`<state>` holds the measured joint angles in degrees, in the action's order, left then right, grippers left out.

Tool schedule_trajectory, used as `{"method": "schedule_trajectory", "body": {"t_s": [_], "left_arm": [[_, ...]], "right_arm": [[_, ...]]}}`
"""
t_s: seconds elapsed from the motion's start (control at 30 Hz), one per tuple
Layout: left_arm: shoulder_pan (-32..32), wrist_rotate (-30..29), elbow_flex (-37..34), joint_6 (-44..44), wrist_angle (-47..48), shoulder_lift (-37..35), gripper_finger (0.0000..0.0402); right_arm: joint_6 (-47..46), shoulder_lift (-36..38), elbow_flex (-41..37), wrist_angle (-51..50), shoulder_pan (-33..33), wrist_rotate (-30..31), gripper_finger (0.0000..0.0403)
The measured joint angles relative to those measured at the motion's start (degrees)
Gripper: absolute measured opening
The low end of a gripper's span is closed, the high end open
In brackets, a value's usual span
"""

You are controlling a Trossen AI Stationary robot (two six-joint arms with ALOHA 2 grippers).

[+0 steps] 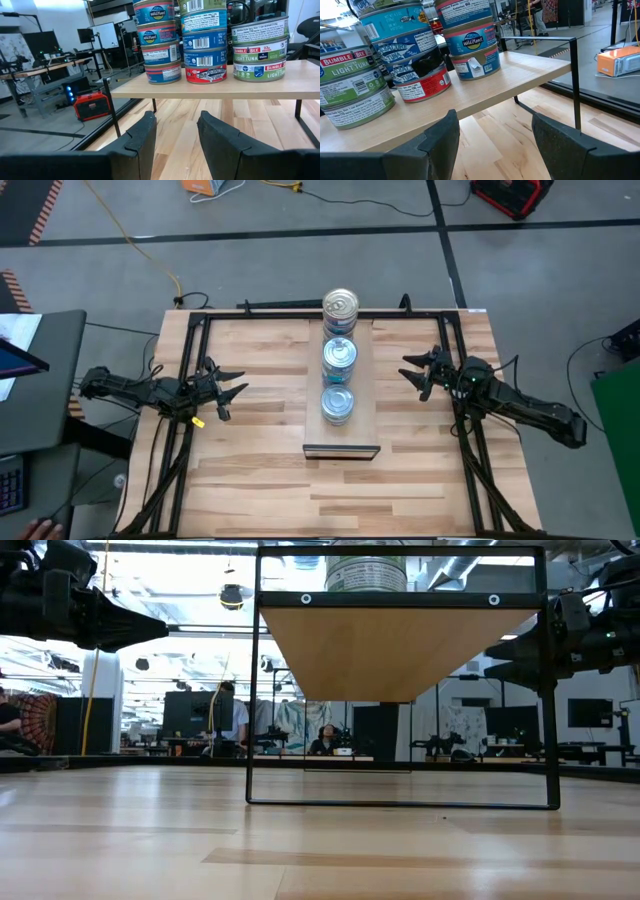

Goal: Stack canned seafood by type on shelf
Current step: Return to Home Position

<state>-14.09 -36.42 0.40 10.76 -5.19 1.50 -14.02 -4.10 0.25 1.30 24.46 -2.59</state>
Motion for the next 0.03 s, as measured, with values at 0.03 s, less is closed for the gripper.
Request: {"method": "schedule_trajectory", "body": {"t_s": [0.03], "left_arm": [[0.0, 0.0, 0.0, 0.0, 0.0, 0.0, 0.0138]], "right_arm": [[0.0, 0.0, 0.0, 0.0, 0.0, 0.0, 0.0275]]}}
